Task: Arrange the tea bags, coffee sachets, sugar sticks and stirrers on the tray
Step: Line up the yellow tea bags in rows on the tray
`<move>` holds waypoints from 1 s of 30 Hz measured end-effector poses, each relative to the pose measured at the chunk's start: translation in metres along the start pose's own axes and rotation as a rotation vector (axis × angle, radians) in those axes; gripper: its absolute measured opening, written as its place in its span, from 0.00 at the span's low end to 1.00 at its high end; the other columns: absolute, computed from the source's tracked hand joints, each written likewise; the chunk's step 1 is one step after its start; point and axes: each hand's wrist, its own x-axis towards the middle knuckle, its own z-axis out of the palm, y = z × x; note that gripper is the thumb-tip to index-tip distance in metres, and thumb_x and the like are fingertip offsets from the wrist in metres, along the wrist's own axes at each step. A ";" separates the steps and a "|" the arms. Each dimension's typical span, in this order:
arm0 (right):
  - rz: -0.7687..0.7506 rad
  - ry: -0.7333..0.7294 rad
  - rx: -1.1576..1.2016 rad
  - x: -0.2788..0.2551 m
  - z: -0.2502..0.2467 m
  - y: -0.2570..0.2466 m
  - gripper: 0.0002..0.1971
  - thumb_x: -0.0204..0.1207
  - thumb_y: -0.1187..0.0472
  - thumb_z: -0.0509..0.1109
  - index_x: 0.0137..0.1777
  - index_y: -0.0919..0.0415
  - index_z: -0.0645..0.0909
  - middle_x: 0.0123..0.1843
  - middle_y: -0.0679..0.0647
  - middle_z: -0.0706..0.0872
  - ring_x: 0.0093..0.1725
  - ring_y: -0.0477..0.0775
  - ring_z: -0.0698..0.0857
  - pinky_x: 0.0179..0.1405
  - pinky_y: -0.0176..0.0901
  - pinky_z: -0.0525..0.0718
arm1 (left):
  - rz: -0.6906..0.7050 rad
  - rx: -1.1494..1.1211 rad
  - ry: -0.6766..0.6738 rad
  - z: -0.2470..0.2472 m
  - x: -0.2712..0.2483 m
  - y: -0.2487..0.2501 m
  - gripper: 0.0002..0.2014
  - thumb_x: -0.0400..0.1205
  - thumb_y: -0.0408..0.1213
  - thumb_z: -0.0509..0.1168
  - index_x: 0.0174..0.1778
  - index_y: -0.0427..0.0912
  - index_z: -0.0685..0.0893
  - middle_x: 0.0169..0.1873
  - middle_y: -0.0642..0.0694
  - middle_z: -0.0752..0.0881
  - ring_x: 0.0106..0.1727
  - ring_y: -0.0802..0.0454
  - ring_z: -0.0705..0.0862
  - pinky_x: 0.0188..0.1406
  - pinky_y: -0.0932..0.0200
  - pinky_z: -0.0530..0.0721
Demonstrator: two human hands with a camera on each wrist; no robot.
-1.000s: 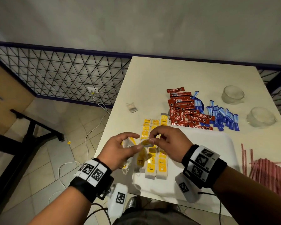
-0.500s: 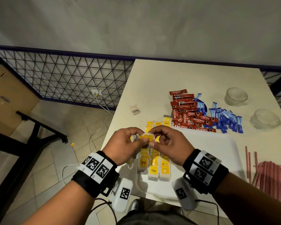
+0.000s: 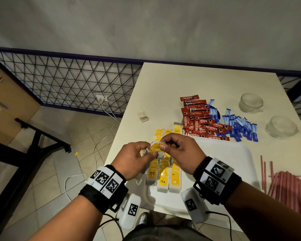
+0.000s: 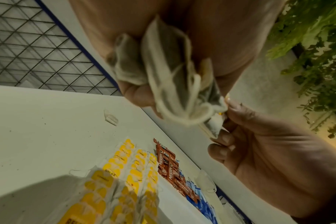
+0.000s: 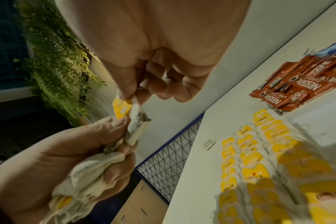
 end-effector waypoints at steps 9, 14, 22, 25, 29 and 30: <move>0.029 -0.006 -0.011 -0.007 0.012 0.006 0.08 0.77 0.59 0.73 0.40 0.44 0.83 0.35 0.41 0.82 0.36 0.42 0.79 0.43 0.41 0.80 | -0.086 -0.059 -0.012 0.006 -0.007 -0.015 0.07 0.80 0.41 0.71 0.43 0.41 0.86 0.18 0.51 0.79 0.17 0.52 0.76 0.17 0.65 0.75; 0.147 -0.089 -0.291 -0.018 0.012 0.030 0.03 0.74 0.55 0.73 0.41 0.45 0.82 0.40 0.40 0.85 0.39 0.46 0.80 0.42 0.38 0.78 | -0.245 -0.033 -0.055 0.012 -0.015 -0.045 0.06 0.80 0.42 0.70 0.40 0.44 0.85 0.24 0.46 0.80 0.15 0.54 0.73 0.13 0.68 0.69; 0.222 -0.432 -0.774 -0.043 0.020 0.073 0.08 0.79 0.51 0.66 0.56 0.49 0.78 0.49 0.44 0.71 0.48 0.49 0.74 0.50 0.40 0.72 | -0.375 0.202 -0.111 0.037 -0.018 -0.089 0.06 0.77 0.48 0.70 0.37 0.54 0.83 0.29 0.52 0.83 0.27 0.56 0.81 0.29 0.64 0.77; 0.239 -0.449 -0.792 -0.045 0.026 0.075 0.11 0.79 0.50 0.65 0.59 0.49 0.78 0.53 0.46 0.74 0.51 0.51 0.75 0.51 0.41 0.73 | -0.371 0.289 -0.116 0.045 -0.015 -0.091 0.06 0.78 0.49 0.69 0.35 0.56 0.83 0.33 0.52 0.84 0.35 0.53 0.82 0.36 0.63 0.77; 0.261 -0.457 -0.795 -0.045 0.028 0.079 0.12 0.79 0.49 0.66 0.60 0.49 0.78 0.59 0.48 0.77 0.59 0.53 0.79 0.56 0.42 0.74 | -0.376 0.351 -0.093 0.051 -0.013 -0.090 0.06 0.80 0.48 0.67 0.45 0.53 0.87 0.36 0.51 0.86 0.39 0.53 0.84 0.32 0.69 0.74; 0.261 -0.454 -0.797 -0.045 0.028 0.079 0.12 0.79 0.49 0.66 0.60 0.49 0.78 0.59 0.48 0.77 0.59 0.53 0.79 0.55 0.42 0.74 | -0.371 0.376 -0.084 0.053 -0.012 -0.090 0.06 0.80 0.48 0.66 0.46 0.53 0.87 0.39 0.49 0.87 0.42 0.52 0.85 0.33 0.69 0.73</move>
